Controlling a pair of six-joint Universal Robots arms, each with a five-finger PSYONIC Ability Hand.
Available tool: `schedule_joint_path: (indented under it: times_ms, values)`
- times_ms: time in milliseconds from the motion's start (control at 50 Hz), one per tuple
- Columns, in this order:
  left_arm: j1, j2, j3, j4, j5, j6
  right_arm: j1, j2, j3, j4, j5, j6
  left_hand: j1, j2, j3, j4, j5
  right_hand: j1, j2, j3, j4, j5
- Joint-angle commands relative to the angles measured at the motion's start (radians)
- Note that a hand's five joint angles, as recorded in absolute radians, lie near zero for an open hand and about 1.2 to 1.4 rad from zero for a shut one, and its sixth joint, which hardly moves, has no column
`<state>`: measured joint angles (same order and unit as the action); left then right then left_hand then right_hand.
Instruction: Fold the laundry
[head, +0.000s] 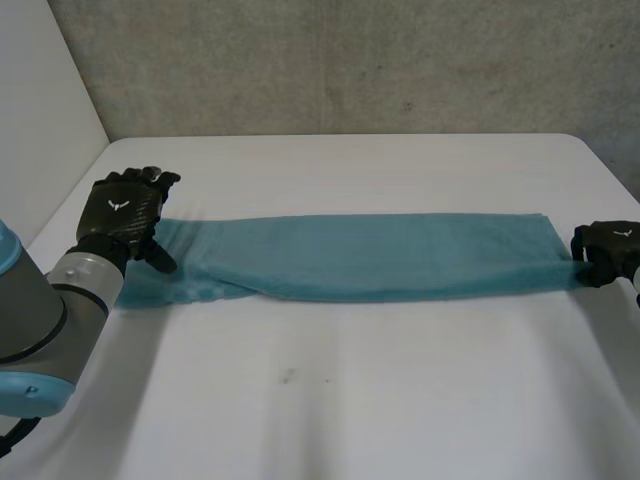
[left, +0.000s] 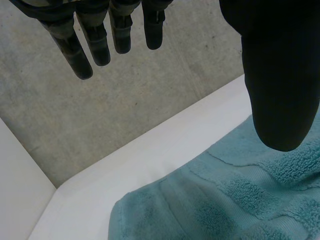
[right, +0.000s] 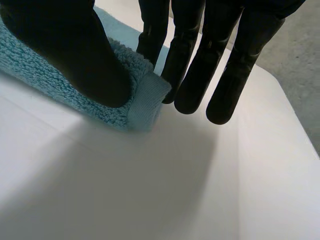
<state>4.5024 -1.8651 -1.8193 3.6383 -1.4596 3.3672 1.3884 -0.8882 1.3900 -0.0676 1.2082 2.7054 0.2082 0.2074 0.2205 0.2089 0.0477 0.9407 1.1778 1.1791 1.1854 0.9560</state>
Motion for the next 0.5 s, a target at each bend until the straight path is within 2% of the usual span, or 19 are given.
schedule_joint_path:
  times_ms: [20, 60, 140, 220, 280, 360, 380, 500]
  values:
    - [0.001, 0.001, -0.002, -0.001, -0.001, -0.005, -0.040, 0.014, -0.051, -0.006, 0.132, -0.076, -0.034, -0.033, -0.046, -0.034, -0.048, 0.456, 0.218, 0.217, 0.211, 0.266]
    - [0.001, 0.001, -0.002, -0.001, -0.001, -0.005, -0.077, 0.015, -0.081, -0.008, 0.218, -0.145, -0.034, -0.033, -0.046, -0.034, -0.048, 0.456, 0.218, 0.217, 0.211, 0.266]
    - [0.001, 0.001, -0.002, -0.003, -0.002, -0.005, -0.141, 0.011, -0.133, -0.008, 0.328, -0.287, -0.034, -0.033, -0.046, -0.034, -0.048, 0.456, 0.218, 0.217, 0.211, 0.266]
    - [0.001, 0.004, -0.002, -0.003, -0.002, -0.006, -0.152, 0.011, -0.169, -0.020, 0.352, -0.360, -0.034, -0.033, -0.046, -0.034, -0.048, 0.456, 0.218, 0.217, 0.211, 0.266]
    - [0.003, 0.004, -0.002, -0.003, -0.004, -0.006, -0.135, 0.003, -0.183, -0.040, 0.352, -0.346, -0.034, -0.033, -0.046, -0.034, -0.048, 0.456, 0.218, 0.217, 0.211, 0.266]
    - [0.003, 0.007, -0.002, -0.003, -0.005, -0.006, -0.051, -0.029, -0.189, -0.066, 0.352, -0.293, -0.034, -0.033, -0.046, -0.034, -0.048, 0.456, 0.218, 0.217, 0.211, 0.266]
    - [0.003, 0.007, -0.002, -0.003, -0.005, -0.006, 0.059, -0.075, -0.193, -0.086, 0.349, -0.253, -0.034, -0.033, -0.046, -0.034, -0.048, 0.456, 0.218, 0.217, 0.211, 0.266]
    - [0.003, 0.014, -0.002, -0.003, -0.007, -0.006, 0.358, -0.104, -0.203, -0.168, 0.292, -0.210, -0.034, -0.033, -0.046, -0.034, -0.048, 0.456, 0.218, 0.217, 0.211, 0.266]
